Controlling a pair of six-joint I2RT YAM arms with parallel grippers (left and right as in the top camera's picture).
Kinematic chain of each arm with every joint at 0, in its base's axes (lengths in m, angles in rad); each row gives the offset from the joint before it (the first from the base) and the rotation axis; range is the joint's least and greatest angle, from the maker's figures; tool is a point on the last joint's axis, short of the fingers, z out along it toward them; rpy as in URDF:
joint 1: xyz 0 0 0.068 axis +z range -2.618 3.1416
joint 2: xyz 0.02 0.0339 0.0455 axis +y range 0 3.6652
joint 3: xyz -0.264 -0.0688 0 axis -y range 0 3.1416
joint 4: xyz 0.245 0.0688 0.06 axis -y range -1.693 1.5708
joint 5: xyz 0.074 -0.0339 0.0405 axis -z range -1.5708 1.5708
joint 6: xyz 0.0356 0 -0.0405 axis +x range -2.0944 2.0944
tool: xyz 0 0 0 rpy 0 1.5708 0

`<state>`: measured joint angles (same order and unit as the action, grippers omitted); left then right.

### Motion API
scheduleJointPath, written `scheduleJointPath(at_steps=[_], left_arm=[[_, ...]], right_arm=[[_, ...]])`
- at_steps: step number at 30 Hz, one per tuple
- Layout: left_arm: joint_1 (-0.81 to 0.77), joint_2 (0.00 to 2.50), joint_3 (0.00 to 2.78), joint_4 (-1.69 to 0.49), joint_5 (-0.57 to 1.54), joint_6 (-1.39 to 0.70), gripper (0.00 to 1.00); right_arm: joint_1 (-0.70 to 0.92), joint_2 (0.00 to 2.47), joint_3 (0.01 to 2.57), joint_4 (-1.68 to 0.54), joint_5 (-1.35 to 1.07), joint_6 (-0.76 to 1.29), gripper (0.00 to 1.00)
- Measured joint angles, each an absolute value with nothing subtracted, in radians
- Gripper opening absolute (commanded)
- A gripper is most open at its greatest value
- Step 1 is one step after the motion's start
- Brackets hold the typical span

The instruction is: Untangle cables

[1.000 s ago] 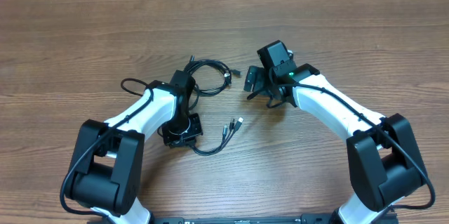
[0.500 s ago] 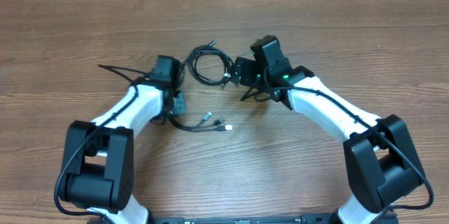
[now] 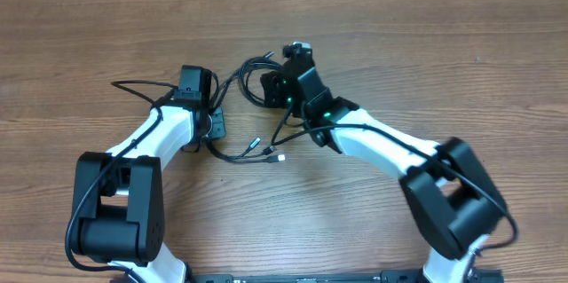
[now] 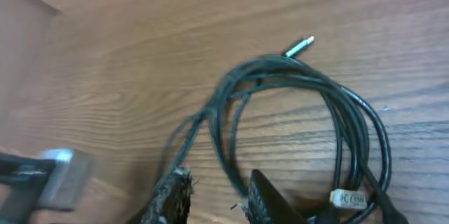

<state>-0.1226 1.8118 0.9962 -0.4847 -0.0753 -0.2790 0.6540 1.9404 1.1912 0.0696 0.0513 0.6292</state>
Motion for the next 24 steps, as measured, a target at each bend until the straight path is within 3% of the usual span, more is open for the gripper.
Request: scheduleJointPath(at_steps=[12,24], left_arm=[[-0.125,1.817,0.994,-0.449,-0.106,-0.277,0.29],[-0.125,1.851,0.971,-0.207,-0.226,-0.167,0.30]], right_arm=[[0.654,2.095,1.207,-0.001,0.061,0.629,0.20],[0.503,2.080,1.419,-0.725,-0.078,0.540,0.21]])
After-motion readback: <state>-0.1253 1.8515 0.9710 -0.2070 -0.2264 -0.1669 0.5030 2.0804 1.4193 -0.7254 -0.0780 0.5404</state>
